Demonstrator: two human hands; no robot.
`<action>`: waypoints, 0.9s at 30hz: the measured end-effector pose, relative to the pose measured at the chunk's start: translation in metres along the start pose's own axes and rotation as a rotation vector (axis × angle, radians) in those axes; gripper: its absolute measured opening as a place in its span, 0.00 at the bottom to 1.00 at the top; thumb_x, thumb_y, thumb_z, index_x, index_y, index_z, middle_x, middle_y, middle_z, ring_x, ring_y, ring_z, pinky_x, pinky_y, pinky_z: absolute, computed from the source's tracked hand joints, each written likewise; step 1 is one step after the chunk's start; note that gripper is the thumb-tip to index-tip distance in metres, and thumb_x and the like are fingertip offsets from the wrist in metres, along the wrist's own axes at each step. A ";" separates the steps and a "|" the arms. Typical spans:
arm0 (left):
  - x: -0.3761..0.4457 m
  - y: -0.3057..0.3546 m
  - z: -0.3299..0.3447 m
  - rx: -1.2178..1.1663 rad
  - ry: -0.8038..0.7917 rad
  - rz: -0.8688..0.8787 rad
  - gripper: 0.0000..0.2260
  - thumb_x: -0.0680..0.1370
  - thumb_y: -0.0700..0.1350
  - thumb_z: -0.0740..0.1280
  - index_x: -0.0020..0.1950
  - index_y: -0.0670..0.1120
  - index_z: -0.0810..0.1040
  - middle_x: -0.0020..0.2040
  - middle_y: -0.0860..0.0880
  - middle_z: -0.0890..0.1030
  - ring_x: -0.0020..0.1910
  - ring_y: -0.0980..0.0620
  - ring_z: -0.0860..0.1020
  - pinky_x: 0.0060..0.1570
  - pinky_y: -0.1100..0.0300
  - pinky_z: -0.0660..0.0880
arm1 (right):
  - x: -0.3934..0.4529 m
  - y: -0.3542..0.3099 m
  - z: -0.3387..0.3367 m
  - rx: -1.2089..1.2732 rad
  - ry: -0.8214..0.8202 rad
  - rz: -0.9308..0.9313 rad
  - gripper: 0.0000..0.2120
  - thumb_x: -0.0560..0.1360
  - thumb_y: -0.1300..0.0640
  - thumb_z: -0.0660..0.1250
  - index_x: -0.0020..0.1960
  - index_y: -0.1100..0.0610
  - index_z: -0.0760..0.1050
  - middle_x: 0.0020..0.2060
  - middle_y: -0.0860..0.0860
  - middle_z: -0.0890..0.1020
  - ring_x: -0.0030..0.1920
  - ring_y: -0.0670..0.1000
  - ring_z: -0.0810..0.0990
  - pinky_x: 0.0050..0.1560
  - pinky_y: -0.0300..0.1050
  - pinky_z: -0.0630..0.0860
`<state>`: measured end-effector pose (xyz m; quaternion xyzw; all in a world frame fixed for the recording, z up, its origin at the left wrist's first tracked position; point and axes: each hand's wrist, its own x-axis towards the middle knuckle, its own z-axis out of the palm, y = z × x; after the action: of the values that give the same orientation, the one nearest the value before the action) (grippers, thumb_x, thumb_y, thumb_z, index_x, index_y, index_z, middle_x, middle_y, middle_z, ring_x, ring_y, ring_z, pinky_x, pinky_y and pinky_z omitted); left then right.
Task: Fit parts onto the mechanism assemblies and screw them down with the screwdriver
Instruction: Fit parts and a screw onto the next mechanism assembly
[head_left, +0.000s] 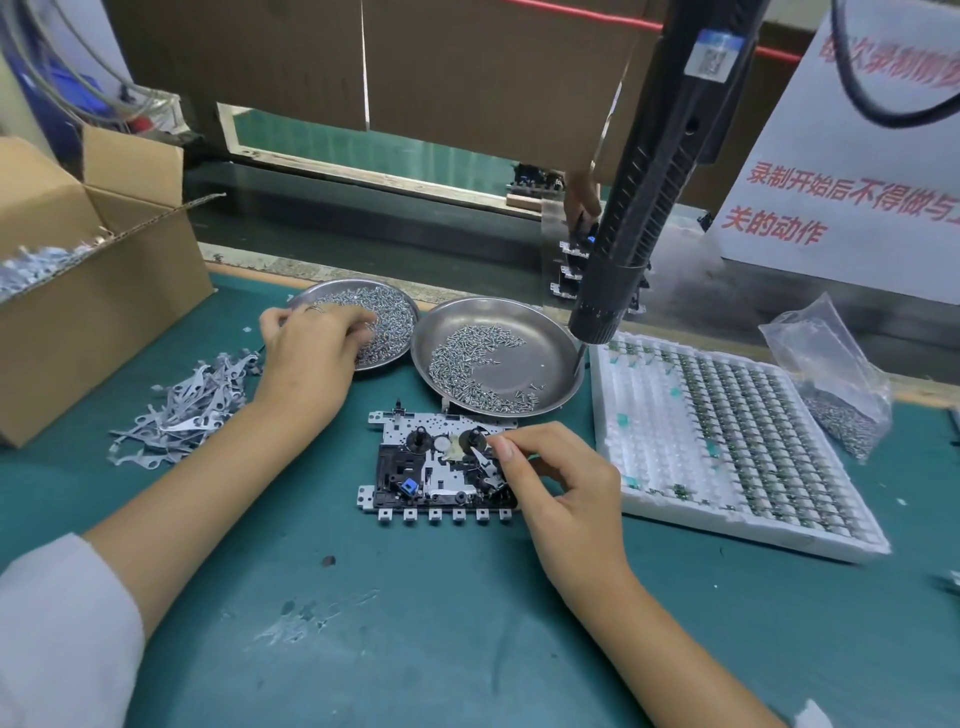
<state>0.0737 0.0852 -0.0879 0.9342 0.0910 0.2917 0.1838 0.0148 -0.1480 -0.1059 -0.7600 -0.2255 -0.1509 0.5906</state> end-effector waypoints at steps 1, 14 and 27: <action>-0.001 0.000 -0.002 -0.021 0.011 -0.004 0.08 0.79 0.43 0.65 0.55 0.47 0.81 0.50 0.46 0.84 0.55 0.43 0.76 0.53 0.55 0.56 | 0.000 0.000 0.000 0.001 0.000 0.001 0.05 0.75 0.61 0.69 0.41 0.56 0.82 0.37 0.47 0.81 0.40 0.47 0.79 0.41 0.46 0.75; -0.005 -0.004 0.002 0.013 0.013 0.002 0.06 0.80 0.42 0.63 0.50 0.43 0.79 0.47 0.43 0.82 0.53 0.42 0.75 0.50 0.53 0.56 | 0.000 -0.001 0.000 -0.003 -0.003 0.005 0.05 0.74 0.63 0.69 0.41 0.57 0.82 0.37 0.48 0.81 0.39 0.47 0.78 0.40 0.45 0.75; -0.006 -0.004 0.000 -0.038 0.026 0.070 0.06 0.79 0.42 0.65 0.51 0.42 0.81 0.47 0.43 0.83 0.50 0.41 0.77 0.51 0.53 0.56 | 0.000 -0.001 0.000 -0.003 -0.012 0.010 0.05 0.75 0.64 0.70 0.41 0.57 0.82 0.36 0.48 0.81 0.39 0.46 0.78 0.40 0.44 0.75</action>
<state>0.0681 0.0874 -0.0926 0.9293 0.0549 0.3117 0.1902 0.0143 -0.1481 -0.1048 -0.7628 -0.2253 -0.1436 0.5888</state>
